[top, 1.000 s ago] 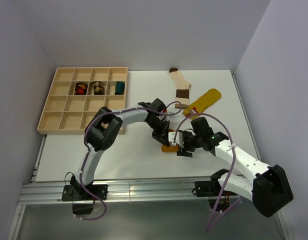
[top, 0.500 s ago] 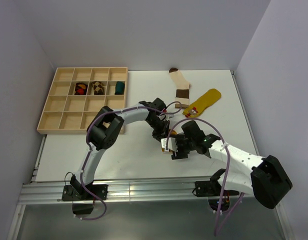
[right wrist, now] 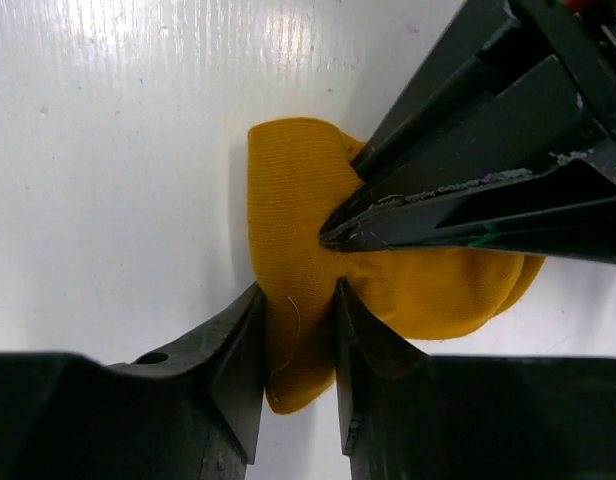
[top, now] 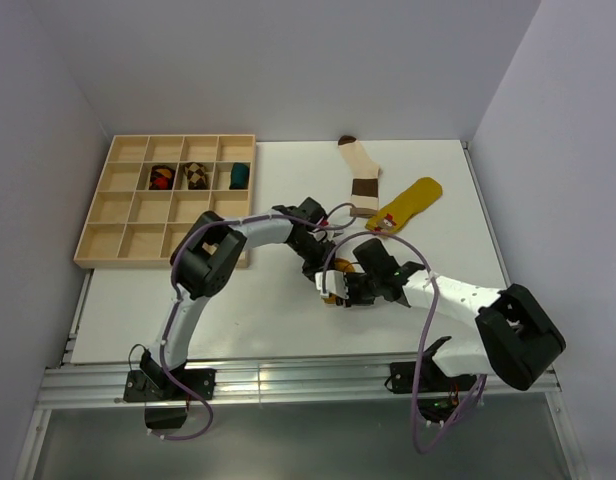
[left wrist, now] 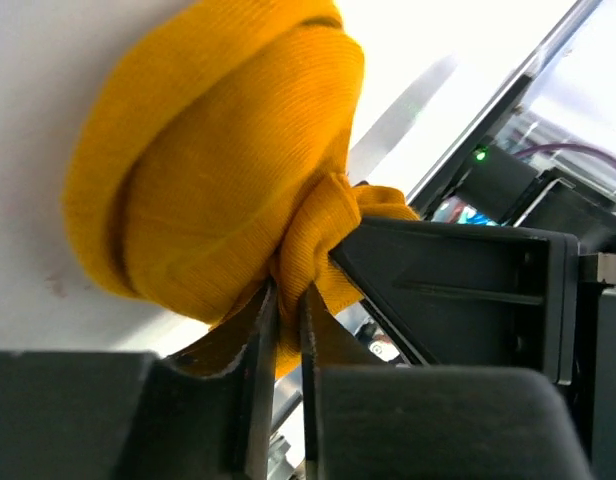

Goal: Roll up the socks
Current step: Roll the sock at the center of the board.

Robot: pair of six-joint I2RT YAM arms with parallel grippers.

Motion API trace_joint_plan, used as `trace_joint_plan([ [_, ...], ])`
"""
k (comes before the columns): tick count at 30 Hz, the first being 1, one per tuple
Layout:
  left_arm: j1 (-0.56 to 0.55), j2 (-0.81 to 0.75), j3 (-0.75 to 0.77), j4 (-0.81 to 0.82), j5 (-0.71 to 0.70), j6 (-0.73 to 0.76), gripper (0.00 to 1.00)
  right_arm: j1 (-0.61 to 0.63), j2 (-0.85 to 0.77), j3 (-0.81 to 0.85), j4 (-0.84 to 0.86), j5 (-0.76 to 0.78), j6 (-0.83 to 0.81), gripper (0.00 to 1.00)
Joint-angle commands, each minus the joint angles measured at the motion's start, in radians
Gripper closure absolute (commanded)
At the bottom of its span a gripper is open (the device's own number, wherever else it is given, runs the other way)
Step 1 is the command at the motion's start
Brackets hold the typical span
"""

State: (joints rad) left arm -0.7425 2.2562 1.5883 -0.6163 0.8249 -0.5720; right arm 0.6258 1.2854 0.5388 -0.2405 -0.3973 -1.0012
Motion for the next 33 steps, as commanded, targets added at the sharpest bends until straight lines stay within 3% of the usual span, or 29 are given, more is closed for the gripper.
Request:
trace_joint_plan([
  [1,0.011,-0.058,-0.1,0.171,-0.047,-0.083,0.82,-0.004,0.038,0.053,-0.042,-0.037,0.029,0.71],
  [4,0.029,-0.189,-0.238,0.399,-0.087,-0.21,0.73,-0.058,0.074,0.101,-0.143,-0.11,0.023,0.72],
  [9,0.037,-0.305,-0.434,0.656,-0.188,-0.363,0.68,-0.159,0.218,0.266,-0.362,-0.23,-0.037,0.71],
  [16,0.029,-0.487,-0.626,0.866,-0.401,-0.378,0.64,-0.256,0.489,0.516,-0.707,-0.287,-0.152,0.7],
  [23,-0.053,-0.661,-0.718,0.857,-0.723,-0.072,0.55,-0.261,0.719,0.762,-0.925,-0.295,-0.175,0.69],
  [29,-0.234,-0.712,-0.752,0.895,-0.966,0.3,0.5,-0.262,0.865,0.892,-1.045,-0.307,-0.16,0.68],
  [33,-0.371,-0.672,-0.745,0.914,-1.061,0.432,0.46,-0.262,0.904,0.923,-1.059,-0.301,-0.131,0.68],
])
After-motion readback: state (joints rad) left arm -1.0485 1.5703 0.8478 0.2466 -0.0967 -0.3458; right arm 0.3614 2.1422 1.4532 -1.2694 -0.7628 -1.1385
